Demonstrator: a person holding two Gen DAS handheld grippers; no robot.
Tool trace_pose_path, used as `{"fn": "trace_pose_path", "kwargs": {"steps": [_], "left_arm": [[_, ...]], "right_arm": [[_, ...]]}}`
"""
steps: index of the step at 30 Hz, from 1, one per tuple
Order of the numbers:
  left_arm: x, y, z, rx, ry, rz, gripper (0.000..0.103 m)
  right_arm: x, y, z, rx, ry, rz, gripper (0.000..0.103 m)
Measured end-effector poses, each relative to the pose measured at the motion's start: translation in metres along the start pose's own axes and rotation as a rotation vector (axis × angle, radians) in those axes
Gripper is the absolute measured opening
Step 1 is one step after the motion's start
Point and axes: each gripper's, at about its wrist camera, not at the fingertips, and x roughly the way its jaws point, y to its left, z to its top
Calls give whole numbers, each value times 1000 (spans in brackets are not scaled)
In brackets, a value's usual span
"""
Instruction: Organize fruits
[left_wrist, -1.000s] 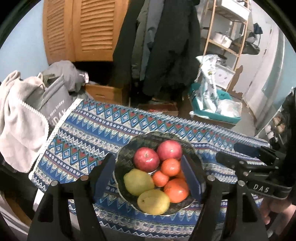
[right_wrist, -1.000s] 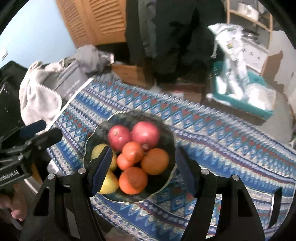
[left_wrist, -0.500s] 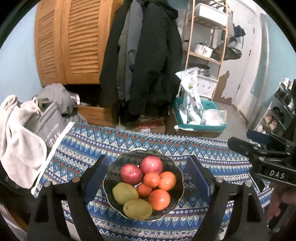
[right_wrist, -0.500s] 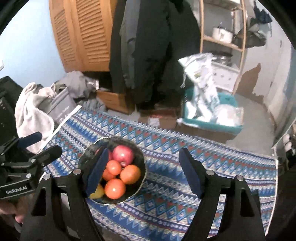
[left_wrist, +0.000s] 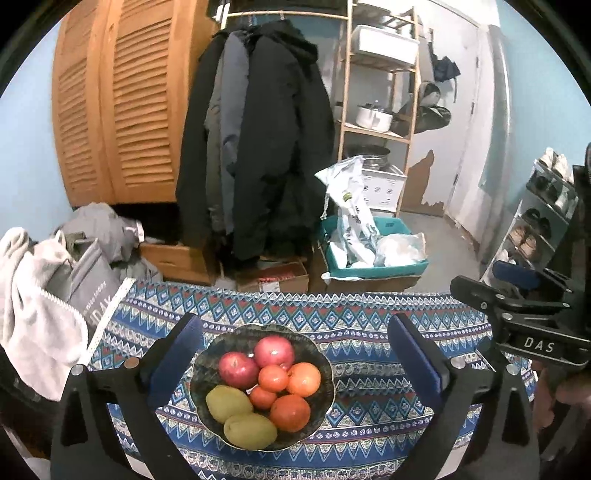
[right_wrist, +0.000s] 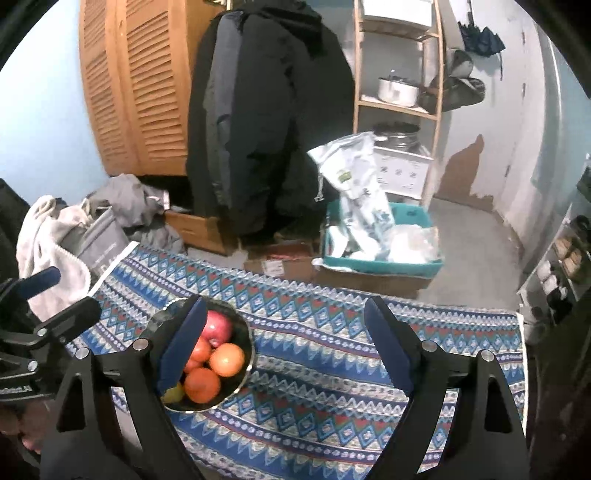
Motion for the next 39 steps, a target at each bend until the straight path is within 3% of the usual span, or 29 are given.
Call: {"fn": "trace_pose_path", "kwargs": {"steps": [20, 39], "left_arm": [[7, -46, 4, 77, 14, -10, 102], [14, -48, 5, 61, 49, -3, 102]], "right_arm": [[-9, -36, -11, 34, 3, -60, 86], [-8, -42, -13, 39, 13, -68, 86]]}}
